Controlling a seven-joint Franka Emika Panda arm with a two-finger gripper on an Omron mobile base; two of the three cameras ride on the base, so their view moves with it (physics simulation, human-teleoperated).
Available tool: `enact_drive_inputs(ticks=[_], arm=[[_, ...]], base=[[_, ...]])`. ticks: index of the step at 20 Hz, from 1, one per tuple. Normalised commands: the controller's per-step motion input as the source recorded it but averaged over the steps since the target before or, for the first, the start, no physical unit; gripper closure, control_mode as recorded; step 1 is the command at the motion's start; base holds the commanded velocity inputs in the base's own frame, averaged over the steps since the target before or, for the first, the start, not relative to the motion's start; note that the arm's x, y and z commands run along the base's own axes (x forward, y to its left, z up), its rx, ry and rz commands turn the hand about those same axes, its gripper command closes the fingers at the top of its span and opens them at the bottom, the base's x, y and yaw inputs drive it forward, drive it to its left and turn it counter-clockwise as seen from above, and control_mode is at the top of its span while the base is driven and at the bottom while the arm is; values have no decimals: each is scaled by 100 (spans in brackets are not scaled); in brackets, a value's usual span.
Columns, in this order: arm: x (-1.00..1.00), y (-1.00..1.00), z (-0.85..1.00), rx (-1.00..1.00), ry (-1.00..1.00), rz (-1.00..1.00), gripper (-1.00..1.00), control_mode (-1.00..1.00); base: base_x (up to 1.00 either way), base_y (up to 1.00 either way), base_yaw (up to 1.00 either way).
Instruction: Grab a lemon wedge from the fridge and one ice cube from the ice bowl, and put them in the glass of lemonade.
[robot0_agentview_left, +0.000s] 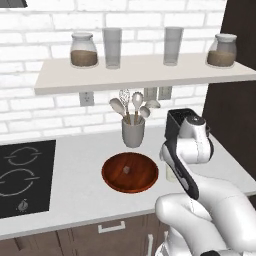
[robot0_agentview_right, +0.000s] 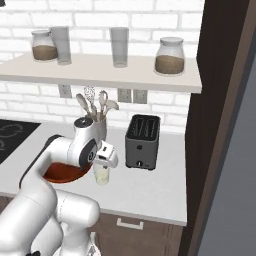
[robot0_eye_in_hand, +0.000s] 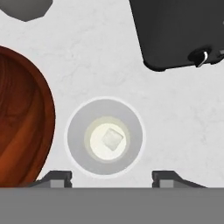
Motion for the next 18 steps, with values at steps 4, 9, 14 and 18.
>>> enact_drive_inputs(ticks=[4, 9, 14, 18], arm=[[-4, 0, 34, 0, 0, 0, -100, -100], [-77, 0, 79, -1, -2, 1, -100, -100], [-80, 0, 13, -2, 0, 3, -100, -100], [-39, 0, -6, 0, 0, 0, -100, -100]], base=[[0, 0, 0], [0, 0, 0], [0, 0, 0], [0, 0, 0]])
